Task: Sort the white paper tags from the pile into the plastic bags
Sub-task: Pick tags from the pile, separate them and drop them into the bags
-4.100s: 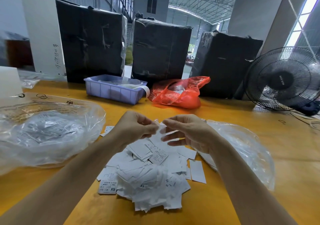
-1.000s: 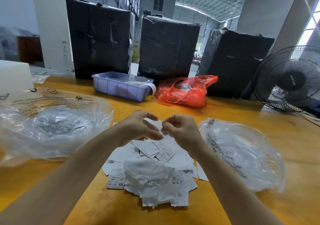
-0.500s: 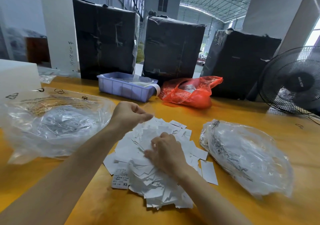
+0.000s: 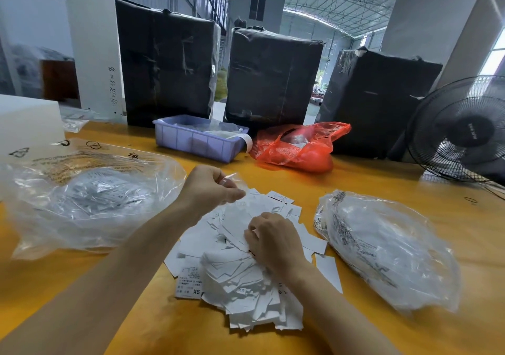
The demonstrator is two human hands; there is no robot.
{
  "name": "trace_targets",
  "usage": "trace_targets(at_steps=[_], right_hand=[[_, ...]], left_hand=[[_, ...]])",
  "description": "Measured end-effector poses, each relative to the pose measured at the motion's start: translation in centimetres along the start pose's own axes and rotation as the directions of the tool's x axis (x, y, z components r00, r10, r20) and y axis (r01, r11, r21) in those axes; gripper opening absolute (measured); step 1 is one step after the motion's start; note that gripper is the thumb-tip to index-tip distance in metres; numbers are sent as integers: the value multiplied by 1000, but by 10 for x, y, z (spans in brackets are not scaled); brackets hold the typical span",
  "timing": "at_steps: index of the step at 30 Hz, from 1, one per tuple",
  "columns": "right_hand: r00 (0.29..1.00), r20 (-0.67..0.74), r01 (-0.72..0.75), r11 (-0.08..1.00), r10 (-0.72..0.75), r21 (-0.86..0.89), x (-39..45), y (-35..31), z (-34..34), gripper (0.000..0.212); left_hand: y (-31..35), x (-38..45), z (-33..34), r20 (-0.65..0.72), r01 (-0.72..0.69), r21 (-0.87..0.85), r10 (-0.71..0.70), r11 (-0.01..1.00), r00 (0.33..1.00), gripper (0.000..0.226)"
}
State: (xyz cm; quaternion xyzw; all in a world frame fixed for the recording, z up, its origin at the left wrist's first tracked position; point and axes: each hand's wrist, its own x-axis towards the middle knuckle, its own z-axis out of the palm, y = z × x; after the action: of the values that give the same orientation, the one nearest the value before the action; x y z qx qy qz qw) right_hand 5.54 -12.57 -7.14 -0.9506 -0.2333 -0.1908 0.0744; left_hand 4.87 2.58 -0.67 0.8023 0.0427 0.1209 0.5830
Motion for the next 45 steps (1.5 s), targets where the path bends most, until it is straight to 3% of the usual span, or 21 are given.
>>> trace_targets(at_steps=[2, 5, 9, 15, 20, 24, 26, 29, 33, 38, 41, 45], right_hand=[[997, 49, -58, 990, 53, 126, 0, 0, 1, 41], [989, 116, -109, 981, 91, 161, 3, -8, 6, 52], [982, 43, -190, 929, 186, 319, 5, -11, 7, 32], [965, 115, -262, 872, 235, 414, 5, -5, 3, 14], [954, 186, -286, 892, 233, 350, 6, -12, 5, 34], [964, 139, -264, 878, 227, 399, 4, -13, 4, 14], [963, 147, -266, 875, 225, 404, 3, -14, 3, 20], [944, 239, -296, 901, 226, 317, 5, -16, 1, 49], [944, 244, -304, 869, 221, 390, 4, -18, -1, 26], [961, 131, -274, 800, 243, 534, 0, -13, -5, 22], [965, 46, -208, 643, 260, 737, 0, -2, -12, 20], [957, -18, -89, 350, 291, 933, 0, 13, -23, 48]], left_hand=[[0, 0, 0, 18, 2, -23, -1, 1000, 1000, 22], [-1, -2, 0, 38, 7, -65, -5, 998, 999, 22], [-1, -3, 0, 51, 6, -72, -3, 997, 999, 24], [-3, -2, 2, 61, -2, -60, 6, 998, 998, 19], [-3, -2, 3, 42, -36, -115, 41, 993, 998, 11], [-2, -2, 4, 22, -43, -124, 46, 991, 999, 14], [-1, 0, 4, 12, -41, -130, 43, 991, 999, 14], [2, 3, 2, -10, -47, -133, 46, 990, 999, 14], [-3, 5, 4, 15, -35, -77, 37, 996, 999, 15], [-21, 6, 1, 52, 29, -70, -25, 997, 998, 14], [-33, 3, -3, 26, 83, -180, -80, 980, 996, 12], [-40, 0, -4, 54, 174, -282, -165, 944, 985, 10]])
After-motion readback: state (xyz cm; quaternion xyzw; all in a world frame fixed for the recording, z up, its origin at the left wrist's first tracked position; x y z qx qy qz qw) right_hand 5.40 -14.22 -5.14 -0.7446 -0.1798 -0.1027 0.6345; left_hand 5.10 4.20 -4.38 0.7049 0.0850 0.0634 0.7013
